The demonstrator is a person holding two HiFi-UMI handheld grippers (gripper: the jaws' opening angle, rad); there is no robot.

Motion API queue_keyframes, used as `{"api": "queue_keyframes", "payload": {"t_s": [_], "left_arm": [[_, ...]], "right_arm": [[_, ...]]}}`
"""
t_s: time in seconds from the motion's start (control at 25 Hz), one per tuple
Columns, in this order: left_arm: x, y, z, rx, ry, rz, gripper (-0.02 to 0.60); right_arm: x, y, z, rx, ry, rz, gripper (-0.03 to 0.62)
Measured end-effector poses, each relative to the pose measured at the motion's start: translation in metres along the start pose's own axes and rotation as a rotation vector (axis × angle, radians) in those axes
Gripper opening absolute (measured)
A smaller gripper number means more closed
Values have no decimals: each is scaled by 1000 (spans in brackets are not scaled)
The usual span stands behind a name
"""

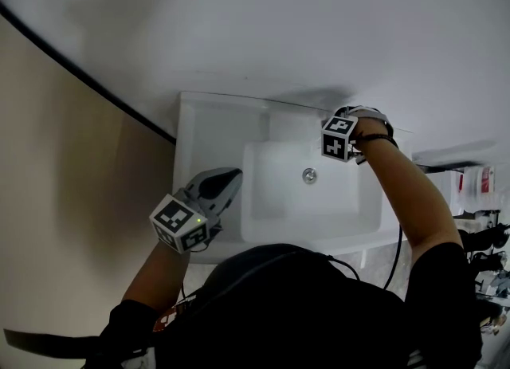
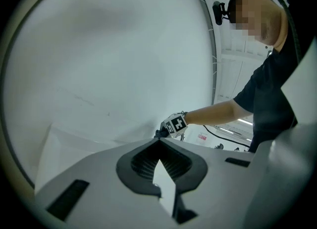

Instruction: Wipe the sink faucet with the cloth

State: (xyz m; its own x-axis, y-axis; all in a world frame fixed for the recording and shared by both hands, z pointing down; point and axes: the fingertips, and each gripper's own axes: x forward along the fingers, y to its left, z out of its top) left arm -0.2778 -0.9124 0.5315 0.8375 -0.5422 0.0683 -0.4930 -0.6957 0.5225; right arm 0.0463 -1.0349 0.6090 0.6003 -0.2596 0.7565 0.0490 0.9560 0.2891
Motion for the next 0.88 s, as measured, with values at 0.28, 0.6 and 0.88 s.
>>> {"api": "queue_keyframes", "payload": {"t_s": [0.28, 0.6, 0.88], "left_arm": [[7, 26, 11, 29, -8, 38, 0], [0, 45, 6, -7, 5, 75, 0], [-4, 59, 1, -33, -9, 94, 0]], "right_arm": [[27, 8, 32, -68, 70, 16, 117], [67, 46, 63, -162, 135, 102, 117], [102, 57, 74, -162, 141, 137, 114]]}}
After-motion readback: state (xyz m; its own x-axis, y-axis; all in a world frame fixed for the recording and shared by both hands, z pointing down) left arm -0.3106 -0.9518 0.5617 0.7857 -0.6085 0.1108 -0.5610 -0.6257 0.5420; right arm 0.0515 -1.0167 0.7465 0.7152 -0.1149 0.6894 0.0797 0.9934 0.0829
